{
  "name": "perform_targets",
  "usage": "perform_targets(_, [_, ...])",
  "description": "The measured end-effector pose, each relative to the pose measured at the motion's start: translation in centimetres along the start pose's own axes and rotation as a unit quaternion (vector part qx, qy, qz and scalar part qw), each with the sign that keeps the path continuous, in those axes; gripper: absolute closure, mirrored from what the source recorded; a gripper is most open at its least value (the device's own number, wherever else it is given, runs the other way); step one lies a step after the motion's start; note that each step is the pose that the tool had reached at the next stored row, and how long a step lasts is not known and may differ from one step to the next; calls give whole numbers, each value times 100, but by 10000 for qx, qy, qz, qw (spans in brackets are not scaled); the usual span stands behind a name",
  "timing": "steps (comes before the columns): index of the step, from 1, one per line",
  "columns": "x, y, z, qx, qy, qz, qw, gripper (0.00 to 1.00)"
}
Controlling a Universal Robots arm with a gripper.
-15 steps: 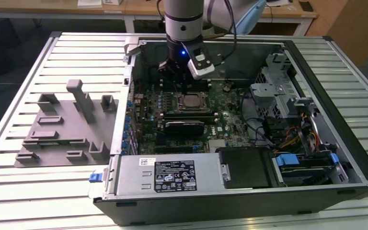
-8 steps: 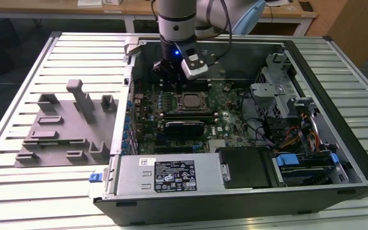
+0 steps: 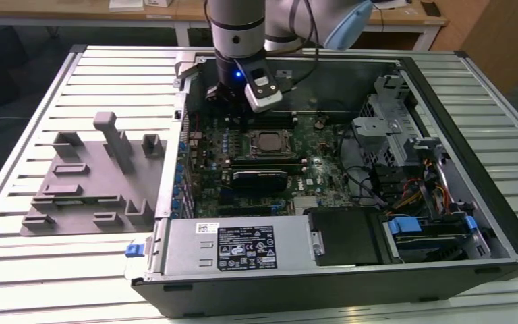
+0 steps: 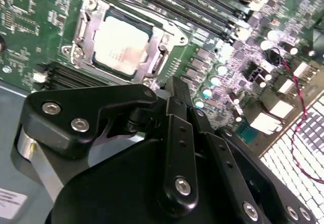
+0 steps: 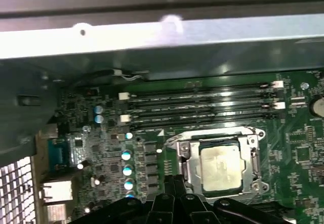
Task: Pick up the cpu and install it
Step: 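Install the first cpu locking lever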
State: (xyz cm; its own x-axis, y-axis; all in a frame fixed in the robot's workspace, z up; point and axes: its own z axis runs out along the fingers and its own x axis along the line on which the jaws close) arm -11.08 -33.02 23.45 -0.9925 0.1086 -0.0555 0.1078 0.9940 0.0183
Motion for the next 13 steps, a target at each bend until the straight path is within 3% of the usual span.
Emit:
perform_targets(2, [37, -4, -2, -60, 7, 3, 10000, 89])
perform_targets(5, [65, -7, -3, -186, 20, 10, 9998, 89])
perform_targets(10, [116, -13, -6, -425, 46, 25, 9991, 89])
perform_targets(13, [144, -16, -8, -596, 65, 34, 9982, 89])
